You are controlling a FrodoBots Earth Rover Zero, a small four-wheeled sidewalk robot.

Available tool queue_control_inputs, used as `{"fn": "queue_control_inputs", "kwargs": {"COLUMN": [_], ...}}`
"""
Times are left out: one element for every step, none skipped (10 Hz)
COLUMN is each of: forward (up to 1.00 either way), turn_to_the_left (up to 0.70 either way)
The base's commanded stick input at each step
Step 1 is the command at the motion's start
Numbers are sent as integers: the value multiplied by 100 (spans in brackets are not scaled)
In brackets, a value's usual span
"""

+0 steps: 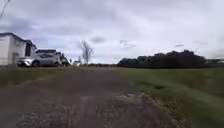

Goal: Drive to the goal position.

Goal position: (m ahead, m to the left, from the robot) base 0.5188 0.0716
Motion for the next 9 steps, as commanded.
{"fn": "queue_control_inputs", "kwargs": {"forward": [100,100,100,100,100,100,100,100,100], "turn_to_the_left": [0,3,19,27,24,6,0,0,0]}}
